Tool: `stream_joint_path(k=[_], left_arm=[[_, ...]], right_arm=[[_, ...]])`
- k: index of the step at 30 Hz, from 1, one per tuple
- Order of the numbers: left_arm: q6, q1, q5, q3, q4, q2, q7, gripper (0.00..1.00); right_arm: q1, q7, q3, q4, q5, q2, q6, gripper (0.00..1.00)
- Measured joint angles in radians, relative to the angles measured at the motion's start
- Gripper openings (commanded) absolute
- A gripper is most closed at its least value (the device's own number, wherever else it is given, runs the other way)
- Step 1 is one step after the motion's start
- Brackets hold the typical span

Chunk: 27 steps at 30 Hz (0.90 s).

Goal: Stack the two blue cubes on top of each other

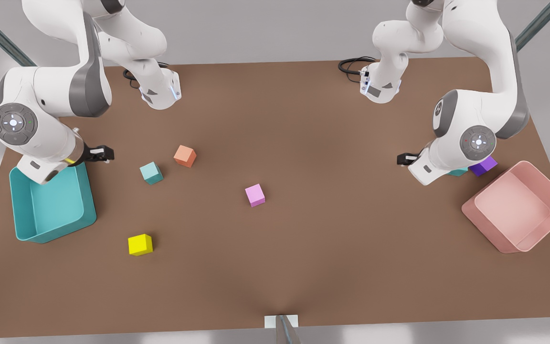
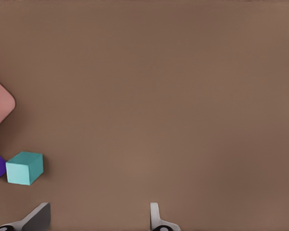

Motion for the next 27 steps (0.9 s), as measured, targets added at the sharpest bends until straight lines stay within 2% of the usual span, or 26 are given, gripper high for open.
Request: stream_joint_path(k=[6, 9, 11, 13, 21, 27], left_arm=[[0.002, 0.000, -0.002, 0.000, 0.000, 0.001, 0.006, 1.00], [-0.004, -0.002, -0.012, 0.001, 0.016, 0.003, 0.008, 1.00], [-0.009, 0.000, -0.017, 0.001, 0.022, 0.005, 0.009, 1.00], [-0.014, 0.002, -0.020, 0.002, 0.024, 0.006, 0.010, 1.00], [-0.023, 0.002, -0.024, 0.002, 0.025, 0.007, 0.013, 1.00], [-0.025, 0.003, -0.025, 0.003, 0.026, 0.023, 0.015, 1.00]], right_arm=[[0.002, -0.002, 0.000, -0.045, -0.007, 0.048, 0.008, 1.00], [-0.059, 0.015, 0.000, -0.235, 0.014, 0.045, 0.060, 1.00], [-0.136, 0.037, -0.002, -0.438, 0.045, -0.005, 0.139, 1.00], [-0.185, 0.060, -0.006, -0.560, 0.074, -0.026, 0.219, 1.00], [-0.207, 0.254, -0.016, -0.787, 0.049, -0.015, 0.604, 1.00], [-0.200, 0.512, -0.014, -0.886, 0.079, -0.038, 0.796, 1.00]])
